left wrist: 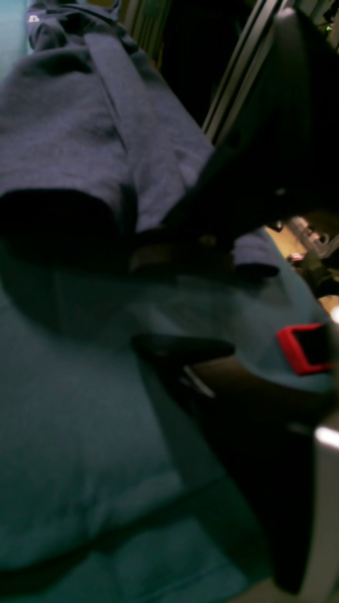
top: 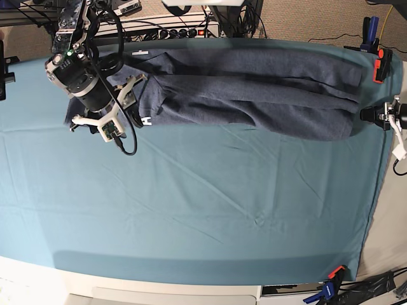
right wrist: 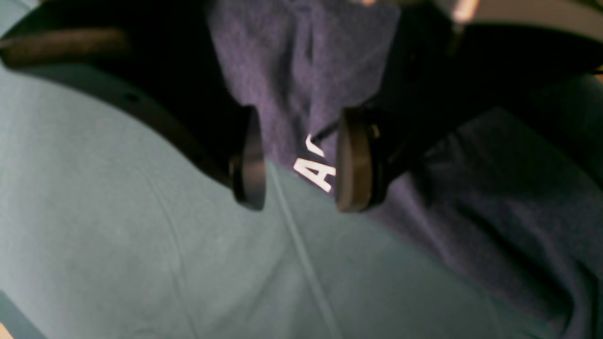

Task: Fold the T-shirt properly
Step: 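Move the left gripper to the shirt's other end and pinch it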

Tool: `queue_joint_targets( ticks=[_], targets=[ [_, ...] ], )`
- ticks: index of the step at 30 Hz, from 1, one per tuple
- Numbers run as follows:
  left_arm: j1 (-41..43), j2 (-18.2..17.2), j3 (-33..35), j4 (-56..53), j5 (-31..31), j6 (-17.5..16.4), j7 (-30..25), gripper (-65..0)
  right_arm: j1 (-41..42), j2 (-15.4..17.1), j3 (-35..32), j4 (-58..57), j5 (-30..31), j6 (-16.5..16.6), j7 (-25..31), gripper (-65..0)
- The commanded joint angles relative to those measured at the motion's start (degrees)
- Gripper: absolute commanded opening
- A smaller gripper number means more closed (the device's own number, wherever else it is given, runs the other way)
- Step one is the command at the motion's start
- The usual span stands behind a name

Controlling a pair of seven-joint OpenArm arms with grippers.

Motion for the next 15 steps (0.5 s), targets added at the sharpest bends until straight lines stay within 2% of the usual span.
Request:
queue_joint_targets(
  ticks=[1, 8, 12, 15],
  targets=[
    [-0.09, -1.38, -0.44, 0.52, -0.23, -0.17, -0.26, -40.9, 0.76, 0.61, 0.24, 0.90, 0.52, -0.61, 1.86, -39.0],
    [0.35, -1.44, -0.44, 0.50, -0.23, -0.24, -3.61, -39.9, 1.57, 0.59, 0.24, 0.90, 0.55, -2.03, 2.27, -39.0],
    [0.37, -1.51, -0.44, 0.50, -0.23, -1.35, -2.32, -25.0, 1.57, 0.59, 0.24, 0.90, 0.55, -2.25, 2.27, -39.0],
    [0.35, -2.05, -0.44, 0.50, -0.23, -0.52, -2.34, -24.4, 1.57, 0.59, 0.22, 0.90, 0.70, -2.40, 2.45, -39.0]
  ],
)
